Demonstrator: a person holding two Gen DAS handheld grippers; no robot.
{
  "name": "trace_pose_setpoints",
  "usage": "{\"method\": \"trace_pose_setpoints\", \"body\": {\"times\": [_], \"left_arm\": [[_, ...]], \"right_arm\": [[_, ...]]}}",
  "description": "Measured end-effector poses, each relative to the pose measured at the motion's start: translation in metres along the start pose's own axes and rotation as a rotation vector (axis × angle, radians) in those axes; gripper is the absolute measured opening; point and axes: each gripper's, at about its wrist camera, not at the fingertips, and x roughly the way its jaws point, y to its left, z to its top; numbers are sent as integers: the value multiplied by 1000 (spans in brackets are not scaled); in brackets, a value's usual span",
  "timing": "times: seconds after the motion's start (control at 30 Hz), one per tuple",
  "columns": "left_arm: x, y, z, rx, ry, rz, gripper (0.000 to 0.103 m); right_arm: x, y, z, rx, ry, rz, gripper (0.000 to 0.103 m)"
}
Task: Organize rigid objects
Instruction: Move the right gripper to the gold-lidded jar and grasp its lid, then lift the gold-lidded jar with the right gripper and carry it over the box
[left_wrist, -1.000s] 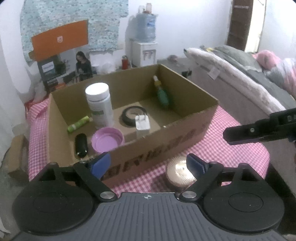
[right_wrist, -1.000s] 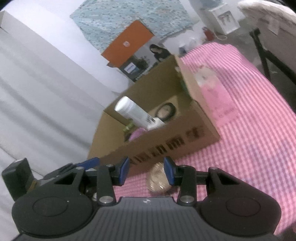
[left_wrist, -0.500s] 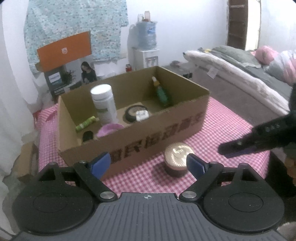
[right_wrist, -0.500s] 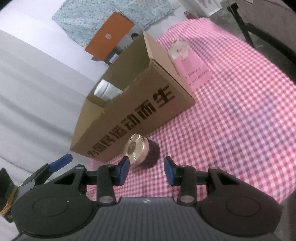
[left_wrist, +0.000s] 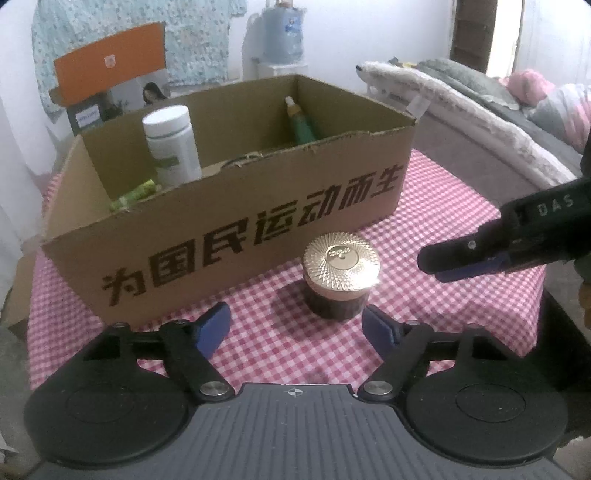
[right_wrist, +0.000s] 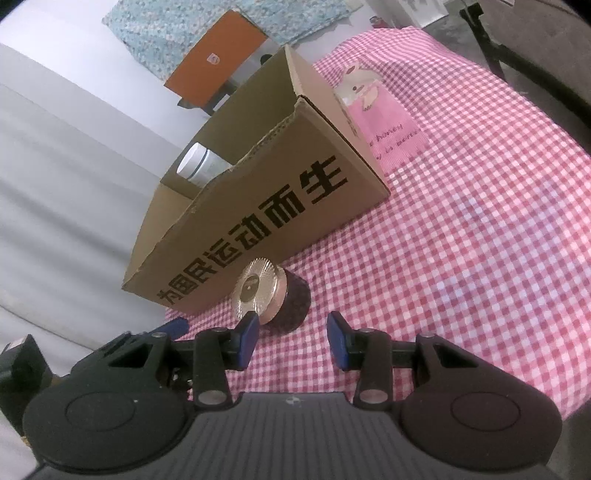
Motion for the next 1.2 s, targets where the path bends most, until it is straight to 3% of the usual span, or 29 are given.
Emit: {"method": "trace_pose_setpoints", "body": {"times": [0.5,0.67,0.8,1.2], "left_arm": [[44,-10,15,46,79,-73,78],[52,-11,19,44,86,-93,70],[53,-15,22,46,85,-114,56],[43,-37,15,97,115,-125,56]], "right_arm": [[50,8,29,-29,57,6,44],[61,15,33,-35,71,23,44],[66,18,32,-35,79,33,42],[45,11,17,-11,92,17,40]]}}
